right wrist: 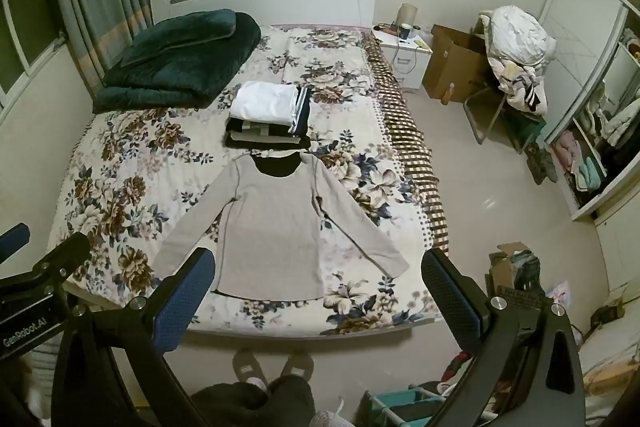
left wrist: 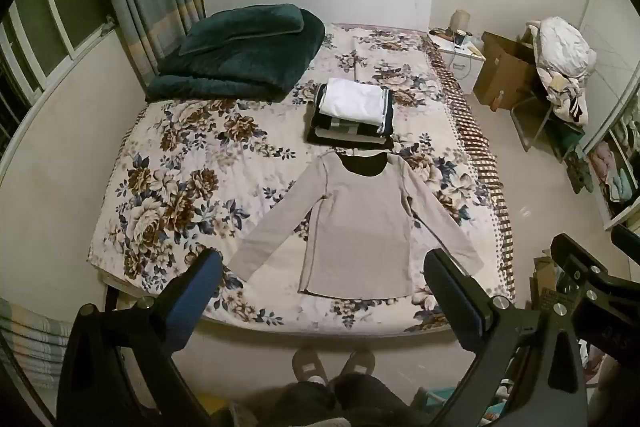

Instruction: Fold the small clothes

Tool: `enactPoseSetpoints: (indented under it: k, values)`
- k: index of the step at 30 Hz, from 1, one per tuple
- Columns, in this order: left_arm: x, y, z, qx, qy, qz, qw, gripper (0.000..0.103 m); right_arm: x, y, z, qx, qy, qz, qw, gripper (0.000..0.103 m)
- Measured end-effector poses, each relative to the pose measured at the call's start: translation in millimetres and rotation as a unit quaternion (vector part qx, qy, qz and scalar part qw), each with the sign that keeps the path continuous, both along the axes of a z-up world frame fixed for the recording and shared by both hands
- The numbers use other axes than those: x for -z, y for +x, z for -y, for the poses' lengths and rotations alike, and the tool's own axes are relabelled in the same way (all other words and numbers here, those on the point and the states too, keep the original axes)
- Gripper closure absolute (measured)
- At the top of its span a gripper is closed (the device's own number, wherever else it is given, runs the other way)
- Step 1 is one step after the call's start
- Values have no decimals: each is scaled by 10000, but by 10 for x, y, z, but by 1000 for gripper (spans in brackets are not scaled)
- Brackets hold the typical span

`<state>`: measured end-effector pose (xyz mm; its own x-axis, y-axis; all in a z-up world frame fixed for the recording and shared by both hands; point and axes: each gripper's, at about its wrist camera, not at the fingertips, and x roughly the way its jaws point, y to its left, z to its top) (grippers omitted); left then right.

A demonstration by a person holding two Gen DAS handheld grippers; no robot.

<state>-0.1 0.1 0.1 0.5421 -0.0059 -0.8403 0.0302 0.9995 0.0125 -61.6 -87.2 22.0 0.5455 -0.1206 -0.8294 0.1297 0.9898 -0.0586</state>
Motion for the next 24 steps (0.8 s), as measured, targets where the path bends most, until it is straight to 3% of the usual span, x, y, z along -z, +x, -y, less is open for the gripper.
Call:
enactPoseSetpoints:
  k: [24]
  values:
    - [3, 5, -1, 15, -87, 23, 10000, 0, -112, -66, -41, 2, -81, 43, 10000, 0]
